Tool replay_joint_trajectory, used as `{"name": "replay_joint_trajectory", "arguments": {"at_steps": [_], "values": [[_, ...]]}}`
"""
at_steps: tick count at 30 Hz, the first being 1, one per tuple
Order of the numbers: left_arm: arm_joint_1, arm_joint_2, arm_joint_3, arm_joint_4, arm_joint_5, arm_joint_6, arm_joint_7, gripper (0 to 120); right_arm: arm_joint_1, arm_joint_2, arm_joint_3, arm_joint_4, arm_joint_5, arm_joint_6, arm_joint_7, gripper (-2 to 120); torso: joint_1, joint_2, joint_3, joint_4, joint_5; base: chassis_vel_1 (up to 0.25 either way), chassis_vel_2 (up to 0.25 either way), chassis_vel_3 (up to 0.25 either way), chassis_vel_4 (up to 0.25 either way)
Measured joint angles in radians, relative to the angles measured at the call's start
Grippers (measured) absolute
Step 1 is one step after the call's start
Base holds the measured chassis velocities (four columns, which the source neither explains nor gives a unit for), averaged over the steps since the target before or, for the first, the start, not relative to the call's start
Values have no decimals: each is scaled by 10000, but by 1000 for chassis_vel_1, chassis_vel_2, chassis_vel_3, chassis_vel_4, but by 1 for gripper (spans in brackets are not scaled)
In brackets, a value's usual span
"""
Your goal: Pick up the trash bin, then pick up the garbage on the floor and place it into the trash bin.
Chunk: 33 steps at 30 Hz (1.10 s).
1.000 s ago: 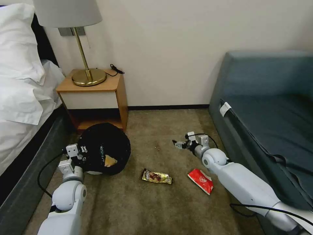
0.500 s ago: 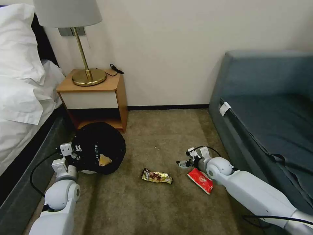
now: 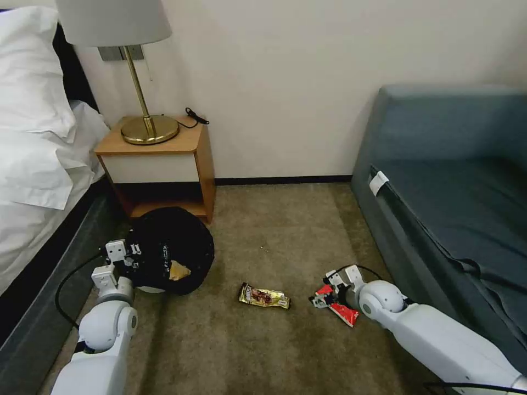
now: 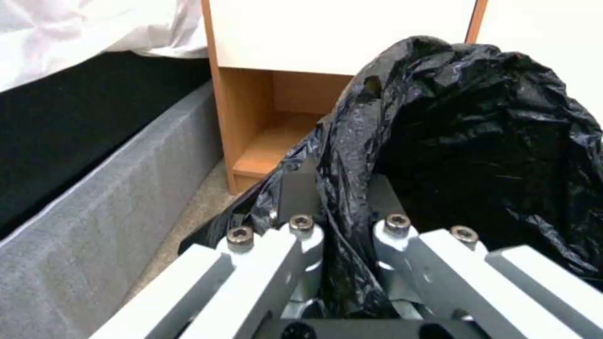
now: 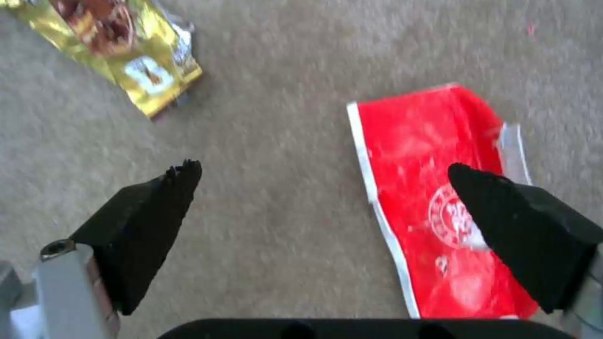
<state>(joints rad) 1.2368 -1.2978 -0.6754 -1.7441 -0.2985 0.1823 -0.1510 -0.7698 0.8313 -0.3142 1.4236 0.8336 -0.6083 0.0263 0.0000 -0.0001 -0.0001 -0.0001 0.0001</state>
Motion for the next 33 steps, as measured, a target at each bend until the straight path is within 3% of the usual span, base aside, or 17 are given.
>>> {"name": "replay_joint_trajectory", "arguments": {"at_steps": [7,33], "values": [[18,-42,3,32,8,0,42,4,-183,111,125,-326,-357,-13,-121,100,0,0,0,1,0,0,0,0,0],[205,-224,-18,-42,-56,-63,127,4,558,1087,399,-3598,-2269,1240,-1417,100,0,0,1,1,-1,0,0,0,0]]}}
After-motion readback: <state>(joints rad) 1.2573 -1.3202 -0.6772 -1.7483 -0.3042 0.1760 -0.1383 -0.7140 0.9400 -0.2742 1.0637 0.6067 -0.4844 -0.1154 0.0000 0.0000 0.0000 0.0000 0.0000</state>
